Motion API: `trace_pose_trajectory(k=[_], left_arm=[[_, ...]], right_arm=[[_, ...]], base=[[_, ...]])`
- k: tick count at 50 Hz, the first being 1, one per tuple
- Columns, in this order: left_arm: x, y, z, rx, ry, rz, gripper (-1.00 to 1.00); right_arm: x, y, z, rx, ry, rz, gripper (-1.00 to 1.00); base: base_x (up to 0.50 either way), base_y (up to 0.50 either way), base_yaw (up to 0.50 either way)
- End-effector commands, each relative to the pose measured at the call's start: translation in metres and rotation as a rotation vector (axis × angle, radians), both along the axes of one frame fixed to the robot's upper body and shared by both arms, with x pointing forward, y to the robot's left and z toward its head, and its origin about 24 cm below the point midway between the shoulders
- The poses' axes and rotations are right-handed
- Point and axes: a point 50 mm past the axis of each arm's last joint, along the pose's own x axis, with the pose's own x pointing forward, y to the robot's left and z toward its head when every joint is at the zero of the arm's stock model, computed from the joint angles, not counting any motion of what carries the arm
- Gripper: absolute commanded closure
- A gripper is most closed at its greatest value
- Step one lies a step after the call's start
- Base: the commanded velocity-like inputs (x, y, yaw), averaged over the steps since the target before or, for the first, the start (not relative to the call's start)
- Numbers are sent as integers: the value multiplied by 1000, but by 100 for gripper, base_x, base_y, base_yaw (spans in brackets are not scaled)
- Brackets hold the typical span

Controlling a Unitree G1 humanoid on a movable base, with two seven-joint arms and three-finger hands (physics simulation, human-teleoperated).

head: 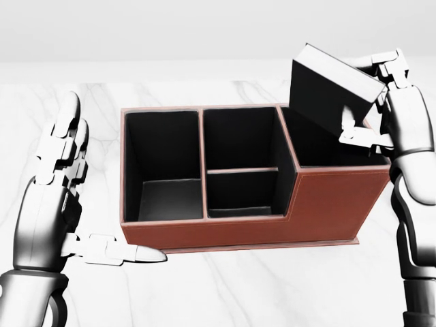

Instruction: Pick up the book and place it in the right compartment of the caddy.

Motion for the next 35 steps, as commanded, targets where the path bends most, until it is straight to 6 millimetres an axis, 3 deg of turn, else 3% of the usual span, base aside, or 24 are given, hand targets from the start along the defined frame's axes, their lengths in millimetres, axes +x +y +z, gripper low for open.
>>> trace_pose_trajectory(k=[1,9,12,15,23,27,29,30,35], left_arm=[[-1,0,2,-5,-11,-3,-100],[0,0,1,-2,-6,-5,-100],[1,1,0,-3,3,-3,-100],[0,0,1,-1,-4,-5,-100],[-1,-1,3,1,-12,-7,-100],[-1,0,2,-1,-9,-6,-100],[-1,-1,3,-1,-12,-7,-100],[0,0,2,-1,-9,-7,-100],[0,0,1,-2,-4,-5,-100]], right_arm=[[0,-8,7,87,-34,-12,100],[2,-13,3,88,-14,-25,100],[3,-17,-10,99,39,-45,100],[3,-17,-1,90,10,-40,100],[6,-23,-16,103,76,-63,100],[6,-24,-14,104,71,-67,100],[7,-25,-26,113,111,-79,100],[9,-24,-17,106,88,-71,100],[13,-21,-15,102,91,-64,100]], base=[[0,0,0],[0,0,0],[0,0,0],[0,0,0],[0,0,0],[0,0,0],[0,0,0],[0,0,0],[0,0,0]])
